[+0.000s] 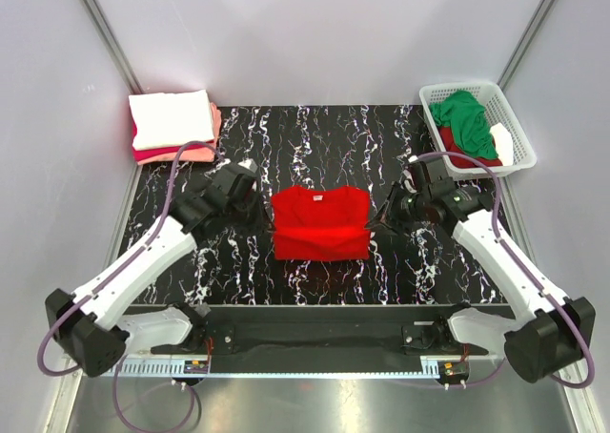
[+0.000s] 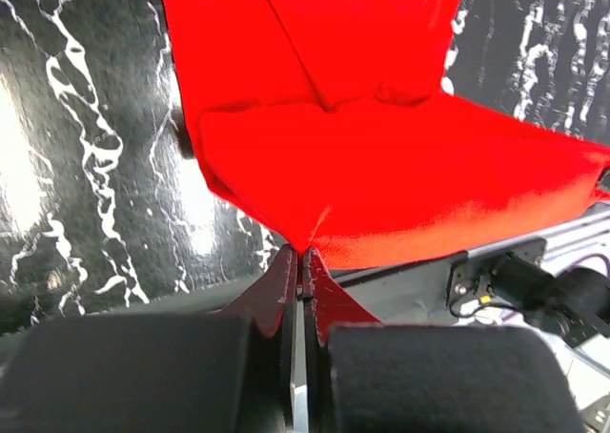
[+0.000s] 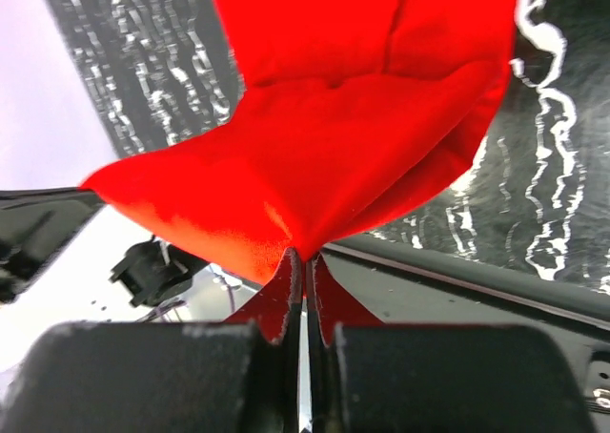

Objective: Fold and stack the t-shirts
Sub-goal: Fold the tshirt

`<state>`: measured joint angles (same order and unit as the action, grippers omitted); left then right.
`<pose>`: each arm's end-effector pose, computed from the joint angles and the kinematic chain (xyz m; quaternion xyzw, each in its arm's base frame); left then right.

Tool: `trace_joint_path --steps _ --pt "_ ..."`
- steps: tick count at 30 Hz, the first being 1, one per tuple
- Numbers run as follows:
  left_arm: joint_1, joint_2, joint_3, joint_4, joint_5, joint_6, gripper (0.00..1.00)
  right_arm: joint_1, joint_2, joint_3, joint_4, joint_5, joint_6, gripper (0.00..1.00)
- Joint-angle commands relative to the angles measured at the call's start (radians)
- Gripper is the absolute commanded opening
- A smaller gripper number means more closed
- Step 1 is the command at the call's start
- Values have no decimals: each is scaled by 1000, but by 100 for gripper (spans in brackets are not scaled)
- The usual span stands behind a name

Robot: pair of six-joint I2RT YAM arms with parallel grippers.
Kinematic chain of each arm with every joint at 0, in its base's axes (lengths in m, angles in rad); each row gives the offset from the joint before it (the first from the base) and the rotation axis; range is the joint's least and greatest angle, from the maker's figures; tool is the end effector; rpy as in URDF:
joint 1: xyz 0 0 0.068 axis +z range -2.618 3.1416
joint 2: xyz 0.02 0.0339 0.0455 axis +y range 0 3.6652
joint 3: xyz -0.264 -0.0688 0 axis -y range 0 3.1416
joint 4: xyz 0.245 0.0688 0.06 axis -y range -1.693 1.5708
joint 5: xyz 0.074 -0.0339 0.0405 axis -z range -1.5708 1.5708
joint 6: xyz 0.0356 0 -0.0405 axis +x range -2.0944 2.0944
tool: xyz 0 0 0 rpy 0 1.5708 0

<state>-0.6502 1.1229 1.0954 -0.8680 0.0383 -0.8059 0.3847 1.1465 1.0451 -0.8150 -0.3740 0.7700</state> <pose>0.1749 -0.1347 0.3192 -0.0670 0.9410 -0.2339 0.2352 0.2049 0.0970 0.3040 0.1195 0.9247 0.3199 0.1685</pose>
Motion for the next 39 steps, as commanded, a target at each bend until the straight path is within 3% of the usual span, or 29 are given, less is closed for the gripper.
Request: trace_joint_path --steps 1,14,19,23,24,25,27,28,30,32,35,39 --pt "29 57 90 17 -8 65 2 -26 21 47 -10 38 -47 0" --pt "176 259 265 21 103 169 3 -119 237 174 69 1 -123 0" --pt "279 466 375 63 158 206 3 -150 453 323 125 10 -107 0" --pt "336 720 594 48 230 261 5 -170 677 542 131 55 -98 0" --pt "345 849 651 38 257 275 6 -176 773 587 122 63 -101 3" --pt "357 918 798 11 259 283 11 -178 823 630 125 63 -100 14" --pt "369 1111 947 -49 303 310 30 -182 925 794 56 72 -109 49" --pt "379 1165 1054 -66 310 310 42 -185 1017 849 21 78 -109 58" --pt "386 1253 1121 -91 386 304 47 -185 1058 931 -44 109 -94 68" --pt "388 1241 1094 -56 387 295 57 -184 1021 868 -9 133 -75 74" --pt "391 1108 921 48 351 301 68 -185 894 726 66 190 -64 79" --pt "408 915 701 122 305 329 67 -184 678 520 140 224 -106 80"
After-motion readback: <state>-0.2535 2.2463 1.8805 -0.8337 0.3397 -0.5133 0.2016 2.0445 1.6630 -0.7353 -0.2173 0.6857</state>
